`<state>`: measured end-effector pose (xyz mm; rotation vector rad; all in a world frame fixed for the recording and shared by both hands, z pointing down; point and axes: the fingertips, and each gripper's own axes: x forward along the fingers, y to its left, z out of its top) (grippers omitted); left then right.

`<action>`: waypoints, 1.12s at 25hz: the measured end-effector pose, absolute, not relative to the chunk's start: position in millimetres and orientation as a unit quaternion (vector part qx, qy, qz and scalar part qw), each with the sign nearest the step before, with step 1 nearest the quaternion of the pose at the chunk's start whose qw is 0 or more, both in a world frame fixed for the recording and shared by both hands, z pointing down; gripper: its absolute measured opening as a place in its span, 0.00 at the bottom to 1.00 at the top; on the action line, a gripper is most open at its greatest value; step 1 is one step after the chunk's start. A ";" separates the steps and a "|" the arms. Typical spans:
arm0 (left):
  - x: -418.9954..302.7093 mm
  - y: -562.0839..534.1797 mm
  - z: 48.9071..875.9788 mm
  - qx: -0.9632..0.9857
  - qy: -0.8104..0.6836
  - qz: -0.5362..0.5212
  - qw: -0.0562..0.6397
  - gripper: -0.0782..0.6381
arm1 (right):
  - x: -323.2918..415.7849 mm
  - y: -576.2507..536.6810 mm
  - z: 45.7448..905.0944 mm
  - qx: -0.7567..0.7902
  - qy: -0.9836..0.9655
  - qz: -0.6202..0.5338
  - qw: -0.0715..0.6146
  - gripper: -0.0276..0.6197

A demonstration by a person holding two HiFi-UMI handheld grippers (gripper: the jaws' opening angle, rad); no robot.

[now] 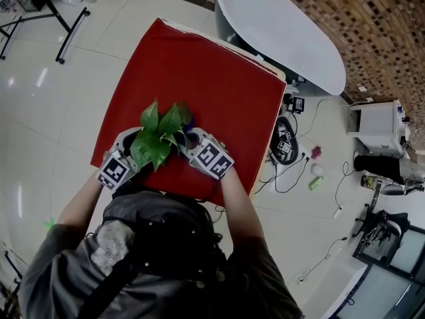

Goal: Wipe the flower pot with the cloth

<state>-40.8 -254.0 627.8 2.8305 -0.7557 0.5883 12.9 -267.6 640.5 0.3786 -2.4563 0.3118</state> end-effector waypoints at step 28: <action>-22.7 -173.2 606.9 0.898 -0.382 0.175 0.133 0.67 | 110.7 -153.7 569.6 0.315 -0.921 0.197 0.116 0.16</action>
